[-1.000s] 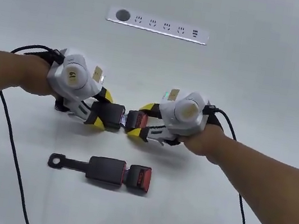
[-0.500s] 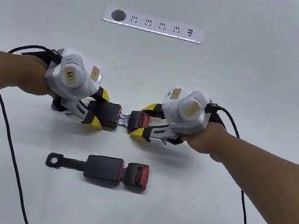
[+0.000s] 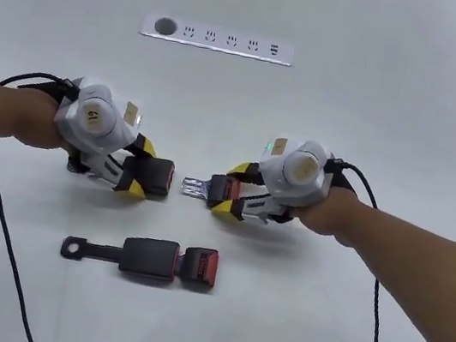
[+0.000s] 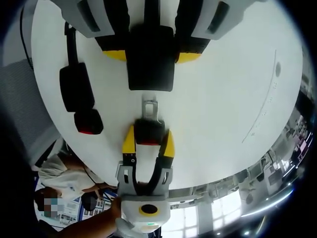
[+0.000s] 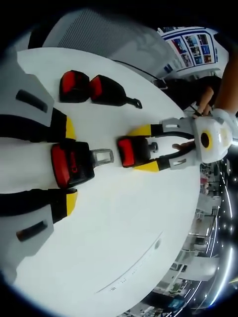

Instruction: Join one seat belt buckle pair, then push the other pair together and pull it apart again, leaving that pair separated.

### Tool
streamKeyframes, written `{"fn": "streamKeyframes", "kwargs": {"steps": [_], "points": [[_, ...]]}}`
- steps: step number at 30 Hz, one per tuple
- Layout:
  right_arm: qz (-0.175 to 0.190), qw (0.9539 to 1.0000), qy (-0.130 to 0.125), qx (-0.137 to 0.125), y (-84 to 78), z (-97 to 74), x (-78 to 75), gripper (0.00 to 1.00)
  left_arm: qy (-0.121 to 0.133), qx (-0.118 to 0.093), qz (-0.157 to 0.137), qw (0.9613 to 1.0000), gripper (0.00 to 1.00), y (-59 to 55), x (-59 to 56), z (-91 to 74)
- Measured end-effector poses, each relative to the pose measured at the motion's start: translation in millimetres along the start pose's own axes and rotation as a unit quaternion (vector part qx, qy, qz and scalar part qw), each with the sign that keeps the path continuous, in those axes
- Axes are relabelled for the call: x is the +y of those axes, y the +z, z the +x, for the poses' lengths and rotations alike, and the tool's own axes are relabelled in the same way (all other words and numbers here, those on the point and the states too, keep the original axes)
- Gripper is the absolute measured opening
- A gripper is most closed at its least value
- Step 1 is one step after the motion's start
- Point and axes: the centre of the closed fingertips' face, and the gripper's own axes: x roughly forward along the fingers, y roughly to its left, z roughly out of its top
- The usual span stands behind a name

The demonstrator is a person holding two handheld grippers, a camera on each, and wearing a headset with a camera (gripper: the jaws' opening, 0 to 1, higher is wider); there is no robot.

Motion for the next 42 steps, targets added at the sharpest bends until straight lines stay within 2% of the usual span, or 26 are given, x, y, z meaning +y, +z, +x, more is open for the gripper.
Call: {"fn": "streamKeyframes", "kwargs": {"steps": [16,19,26,42], "points": [[0.008,1.0,-0.002,0.004,-24.0,-19.3,-10.4,0.35,0.002,0.003,-0.005,1.0,0.35,-0.5,0.8,0.6],[0.001,1.0,-0.005,0.008,-28.5,-22.4,-11.8,0.35,0.002,0.004,-0.006,1.0,0.35,-1.1,1.2,0.9],[0.007,0.9998,-0.014,0.01,-46.4,-25.3,-18.9,0.35,0.003,0.006,-0.008,1.0,0.35,0.3,0.0,0.5],[0.013,0.9996,-0.018,0.017,-60.3,-50.2,-18.7,0.35,0.005,0.007,-0.011,0.9999,0.35,-0.7,0.6,0.6]]}}
